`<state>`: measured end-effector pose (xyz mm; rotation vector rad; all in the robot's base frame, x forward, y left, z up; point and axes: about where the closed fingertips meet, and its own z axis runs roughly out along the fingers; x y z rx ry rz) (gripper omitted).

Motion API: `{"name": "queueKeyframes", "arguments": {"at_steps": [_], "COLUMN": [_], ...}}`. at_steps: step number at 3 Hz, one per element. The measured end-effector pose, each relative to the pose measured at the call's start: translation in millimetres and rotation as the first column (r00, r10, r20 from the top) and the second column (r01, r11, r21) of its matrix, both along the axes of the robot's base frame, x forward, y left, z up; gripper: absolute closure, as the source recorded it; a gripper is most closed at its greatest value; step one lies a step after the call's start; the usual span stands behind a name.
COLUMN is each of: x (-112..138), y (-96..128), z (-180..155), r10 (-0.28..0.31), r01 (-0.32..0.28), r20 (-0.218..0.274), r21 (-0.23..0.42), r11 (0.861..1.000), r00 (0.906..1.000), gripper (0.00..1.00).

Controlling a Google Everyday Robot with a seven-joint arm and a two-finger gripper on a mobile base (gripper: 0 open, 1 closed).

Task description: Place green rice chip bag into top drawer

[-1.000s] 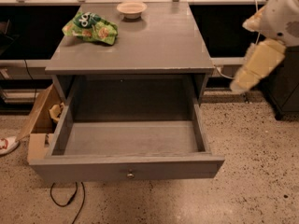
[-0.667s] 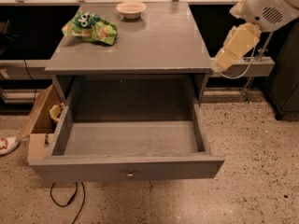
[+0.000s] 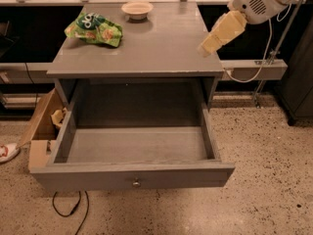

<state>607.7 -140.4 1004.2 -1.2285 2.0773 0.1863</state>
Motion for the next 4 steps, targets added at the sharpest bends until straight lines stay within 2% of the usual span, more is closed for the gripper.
{"name": "queueKeyframes", "arguments": {"at_steps": [1, 2, 3, 4], "x": [0, 28, 84, 134], "y": [0, 19, 59, 103], "z": [0, -5, -8, -16], "r10": [0.001, -0.019, -0.027, -0.009], "r01": [-0.001, 0.020, 0.030, 0.009], "r20": [0.001, 0.038, 0.115, 0.159], "r21": [-0.001, -0.006, -0.021, 0.002], "r11": [1.000, 1.000, 0.999, 1.000], "r00": [1.0000, 0.9991, 0.9930, 0.9872], "gripper": [0.00, 0.00, 0.00, 0.00]}}
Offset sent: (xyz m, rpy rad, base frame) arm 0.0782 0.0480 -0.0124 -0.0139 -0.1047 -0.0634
